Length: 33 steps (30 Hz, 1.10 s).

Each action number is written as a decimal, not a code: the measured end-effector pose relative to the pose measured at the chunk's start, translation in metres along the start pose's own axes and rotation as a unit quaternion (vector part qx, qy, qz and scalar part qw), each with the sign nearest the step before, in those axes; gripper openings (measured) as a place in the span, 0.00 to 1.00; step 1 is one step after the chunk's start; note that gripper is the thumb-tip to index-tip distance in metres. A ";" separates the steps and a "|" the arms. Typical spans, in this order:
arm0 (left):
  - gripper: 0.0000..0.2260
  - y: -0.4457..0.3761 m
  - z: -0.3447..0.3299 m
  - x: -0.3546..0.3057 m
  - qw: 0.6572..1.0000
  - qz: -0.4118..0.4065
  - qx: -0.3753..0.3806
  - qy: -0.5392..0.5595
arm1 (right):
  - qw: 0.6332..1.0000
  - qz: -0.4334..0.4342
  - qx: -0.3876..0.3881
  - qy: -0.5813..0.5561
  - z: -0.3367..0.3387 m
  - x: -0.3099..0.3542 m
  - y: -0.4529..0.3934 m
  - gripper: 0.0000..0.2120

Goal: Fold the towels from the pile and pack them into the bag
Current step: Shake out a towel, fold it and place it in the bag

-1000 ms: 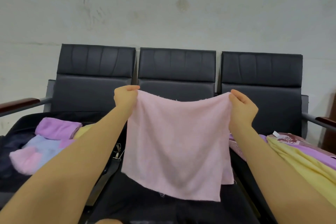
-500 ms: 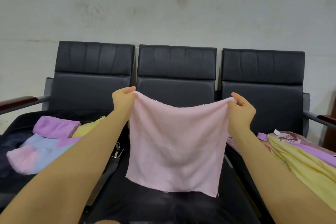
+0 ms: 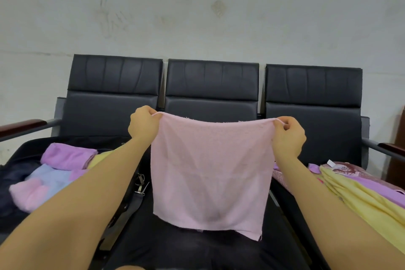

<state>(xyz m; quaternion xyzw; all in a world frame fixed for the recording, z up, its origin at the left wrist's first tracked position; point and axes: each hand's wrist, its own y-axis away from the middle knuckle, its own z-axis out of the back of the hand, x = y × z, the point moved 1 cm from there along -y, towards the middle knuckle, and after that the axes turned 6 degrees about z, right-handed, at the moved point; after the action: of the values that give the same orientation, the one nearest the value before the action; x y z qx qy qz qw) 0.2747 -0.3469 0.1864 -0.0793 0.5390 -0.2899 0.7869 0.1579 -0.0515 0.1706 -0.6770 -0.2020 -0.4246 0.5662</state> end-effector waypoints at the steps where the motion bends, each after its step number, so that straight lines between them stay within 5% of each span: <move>1: 0.05 -0.001 0.004 -0.005 1.000 -0.005 -0.005 0.000 | 1.000 0.005 -0.007 -0.005 0.000 0.007 -0.002 0.07; 9: 0.01 -0.007 0.030 -0.031 0.991 -0.021 -0.018 0.130 | 0.998 0.010 -0.048 -0.035 0.011 0.050 -0.019 0.07; 14: 0.09 -0.002 0.038 -0.030 0.980 0.007 0.012 0.201 | 0.997 0.023 -0.043 -0.062 0.021 0.049 -0.018 0.12; 24: 0.07 0.016 0.016 0.008 0.992 -0.020 0.124 0.031 | 0.985 0.024 0.153 0.071 0.020 -0.001 0.006 0.12; 33: 0.06 0.018 -0.003 0.048 0.989 -0.032 0.139 -0.030 | 0.982 -0.049 0.164 0.075 0.008 -0.036 0.014 0.07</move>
<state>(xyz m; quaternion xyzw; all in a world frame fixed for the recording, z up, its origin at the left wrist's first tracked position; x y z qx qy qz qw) 0.2908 -0.3571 0.1389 0.0049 0.4671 -0.3846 0.7961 0.1509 -0.0408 0.1336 -0.5308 -0.2588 -0.4621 0.6617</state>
